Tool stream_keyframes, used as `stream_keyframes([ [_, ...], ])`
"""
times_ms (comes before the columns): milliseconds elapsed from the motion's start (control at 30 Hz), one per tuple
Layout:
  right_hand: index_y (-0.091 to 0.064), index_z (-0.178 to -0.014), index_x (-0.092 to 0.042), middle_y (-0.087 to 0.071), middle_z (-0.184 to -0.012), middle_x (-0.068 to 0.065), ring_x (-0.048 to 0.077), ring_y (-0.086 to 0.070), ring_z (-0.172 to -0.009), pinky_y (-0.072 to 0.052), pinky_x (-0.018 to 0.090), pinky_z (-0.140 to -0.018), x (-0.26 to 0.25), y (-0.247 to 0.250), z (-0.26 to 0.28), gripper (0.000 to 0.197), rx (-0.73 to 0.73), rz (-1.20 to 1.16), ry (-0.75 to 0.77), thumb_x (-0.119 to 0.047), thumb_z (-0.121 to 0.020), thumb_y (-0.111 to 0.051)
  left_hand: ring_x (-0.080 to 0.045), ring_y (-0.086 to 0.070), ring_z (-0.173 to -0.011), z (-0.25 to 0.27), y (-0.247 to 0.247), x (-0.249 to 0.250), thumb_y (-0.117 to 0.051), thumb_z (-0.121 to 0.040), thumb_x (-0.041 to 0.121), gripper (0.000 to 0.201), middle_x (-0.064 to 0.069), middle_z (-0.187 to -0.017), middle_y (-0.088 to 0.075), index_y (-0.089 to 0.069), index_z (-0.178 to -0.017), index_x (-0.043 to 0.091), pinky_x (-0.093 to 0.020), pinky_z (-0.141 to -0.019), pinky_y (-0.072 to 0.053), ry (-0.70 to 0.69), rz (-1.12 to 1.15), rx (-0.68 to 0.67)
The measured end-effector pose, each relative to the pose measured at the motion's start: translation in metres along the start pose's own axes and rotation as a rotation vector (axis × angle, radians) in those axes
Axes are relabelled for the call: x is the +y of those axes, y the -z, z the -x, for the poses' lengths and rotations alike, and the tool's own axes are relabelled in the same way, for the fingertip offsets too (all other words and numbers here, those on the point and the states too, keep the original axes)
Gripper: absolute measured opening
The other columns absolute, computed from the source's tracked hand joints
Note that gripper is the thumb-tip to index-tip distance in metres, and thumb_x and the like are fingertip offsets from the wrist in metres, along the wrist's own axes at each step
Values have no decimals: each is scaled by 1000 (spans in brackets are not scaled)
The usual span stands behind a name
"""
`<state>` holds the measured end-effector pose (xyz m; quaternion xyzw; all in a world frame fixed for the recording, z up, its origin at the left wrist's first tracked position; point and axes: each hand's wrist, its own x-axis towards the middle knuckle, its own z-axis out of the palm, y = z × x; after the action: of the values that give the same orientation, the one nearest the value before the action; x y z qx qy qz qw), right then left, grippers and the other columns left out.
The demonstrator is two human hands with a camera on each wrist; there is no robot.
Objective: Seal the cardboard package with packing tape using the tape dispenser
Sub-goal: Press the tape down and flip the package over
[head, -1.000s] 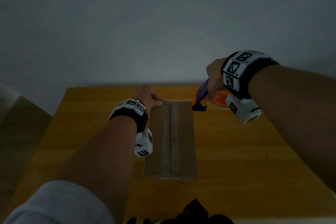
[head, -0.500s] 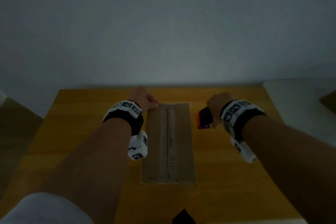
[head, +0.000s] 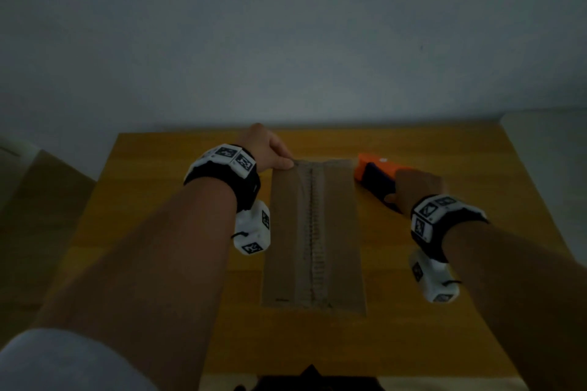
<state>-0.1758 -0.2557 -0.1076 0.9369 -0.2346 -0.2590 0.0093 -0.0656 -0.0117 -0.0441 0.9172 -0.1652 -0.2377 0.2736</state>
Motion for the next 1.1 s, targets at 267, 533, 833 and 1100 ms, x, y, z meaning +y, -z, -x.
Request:
stream_keyframes([
  [267, -64, -85, -5, -67, -85, 13, 28, -64, -76, -51, 33, -67, 3, 30, 4, 21, 50, -1, 45, -18, -92, -50, -23, -63, -104, -1, 3, 2, -75, -80, 21, 16, -6, -109, -71, -77, -95, 14, -29, -83, -48, 8, -28, -38],
  [533, -64, -125, -14, -60, -133, 8, 26, -55, -123, -41, 35, -101, -75, 85, 42, 34, 117, -83, 619, -25, -97, -49, -22, -63, -92, 1, 1, 2, -74, -81, 19, 11, -7, -96, -71, -77, -90, 14, -30, -79, -47, 10, -2, -36],
  [833, -74, -99, 0, -74, -101, 15, 28, -69, -92, -56, 39, -83, -66, 96, 41, 41, 112, -70, 461, -37, -91, -58, -22, -64, -87, 3, 2, 5, -75, -80, 27, 21, -8, -101, -74, -78, -93, 10, -27, -74, -47, 39, -50, 20],
  [1100, -49, -56, -8, -51, -60, 8, 17, -46, -53, -46, 30, -64, -72, 87, 43, 40, 206, -69, 200, -20, -93, -58, -20, -61, -61, -5, 5, 22, -83, -66, 44, 43, -10, -84, -74, -74, -79, 4, -29, -68, -55, 195, -279, 53],
])
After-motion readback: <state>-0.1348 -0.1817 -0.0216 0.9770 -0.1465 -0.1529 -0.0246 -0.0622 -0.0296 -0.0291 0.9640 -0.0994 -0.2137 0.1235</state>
